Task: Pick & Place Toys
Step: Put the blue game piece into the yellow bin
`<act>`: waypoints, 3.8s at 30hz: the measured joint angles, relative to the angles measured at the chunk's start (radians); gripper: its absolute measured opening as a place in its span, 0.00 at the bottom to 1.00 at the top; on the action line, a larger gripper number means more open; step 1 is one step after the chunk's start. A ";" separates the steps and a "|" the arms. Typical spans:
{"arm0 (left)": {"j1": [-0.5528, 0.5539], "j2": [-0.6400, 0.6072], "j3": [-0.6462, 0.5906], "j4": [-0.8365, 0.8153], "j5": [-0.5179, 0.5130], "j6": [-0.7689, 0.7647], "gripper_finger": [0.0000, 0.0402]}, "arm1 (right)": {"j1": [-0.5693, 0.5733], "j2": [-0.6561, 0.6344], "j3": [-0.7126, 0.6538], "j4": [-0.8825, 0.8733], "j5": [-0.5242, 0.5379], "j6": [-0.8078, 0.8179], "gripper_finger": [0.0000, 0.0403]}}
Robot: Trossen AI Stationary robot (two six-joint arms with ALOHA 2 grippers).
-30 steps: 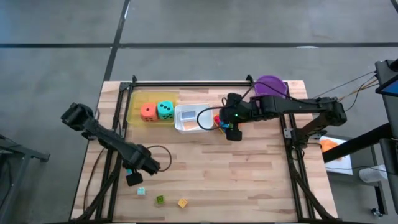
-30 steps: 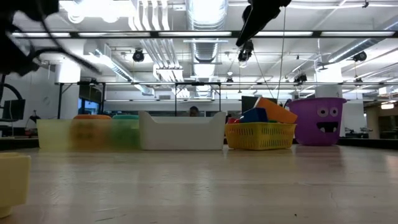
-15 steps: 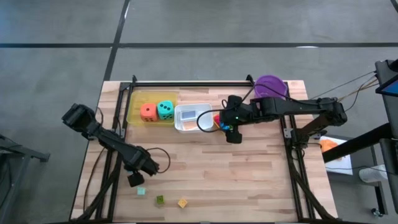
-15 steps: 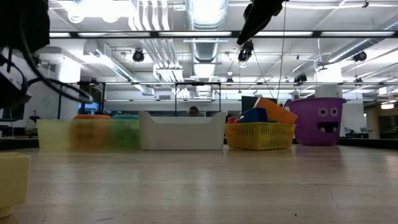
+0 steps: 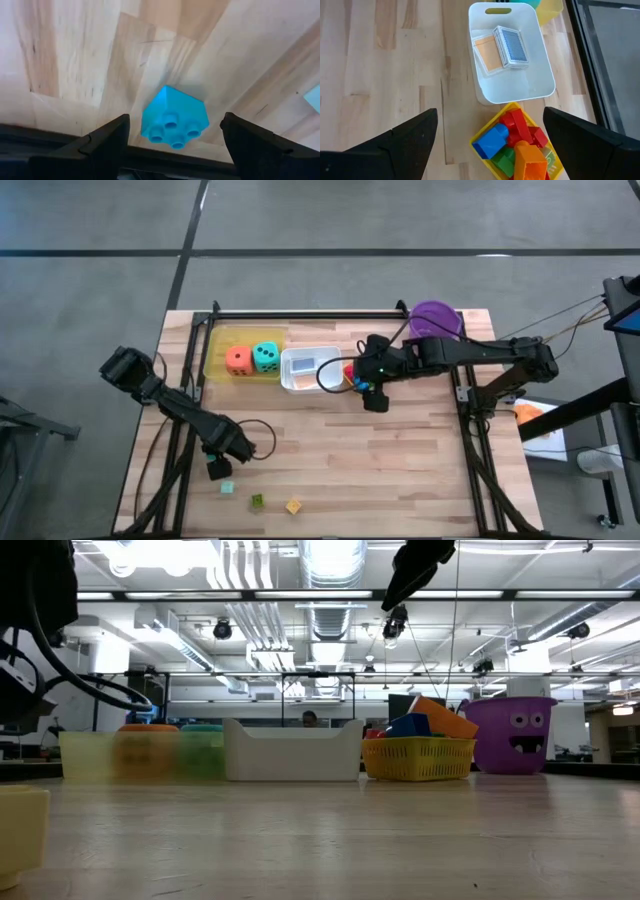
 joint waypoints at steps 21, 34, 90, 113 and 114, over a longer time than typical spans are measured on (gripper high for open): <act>-0.061 0.001 0.000 -0.001 -0.086 0.230 0.76 | 0.000 -0.001 0.000 0.002 -0.009 0.060 0.89; -0.079 0.003 0.000 -0.001 -0.113 0.248 0.34 | 0.007 -0.002 0.000 0.002 -0.008 0.079 0.89; 0.534 -0.383 0.217 1.355 -0.222 -0.120 0.31 | 0.095 0.137 0.354 0.414 -0.052 -0.347 0.89; 0.538 -0.342 0.251 1.381 -0.187 -0.126 0.31 | 0.105 0.221 0.497 0.322 -0.079 -0.380 0.36; 0.539 -0.342 0.250 1.380 -0.185 -0.132 0.31 | 0.105 0.221 0.497 0.319 -0.079 -0.384 0.33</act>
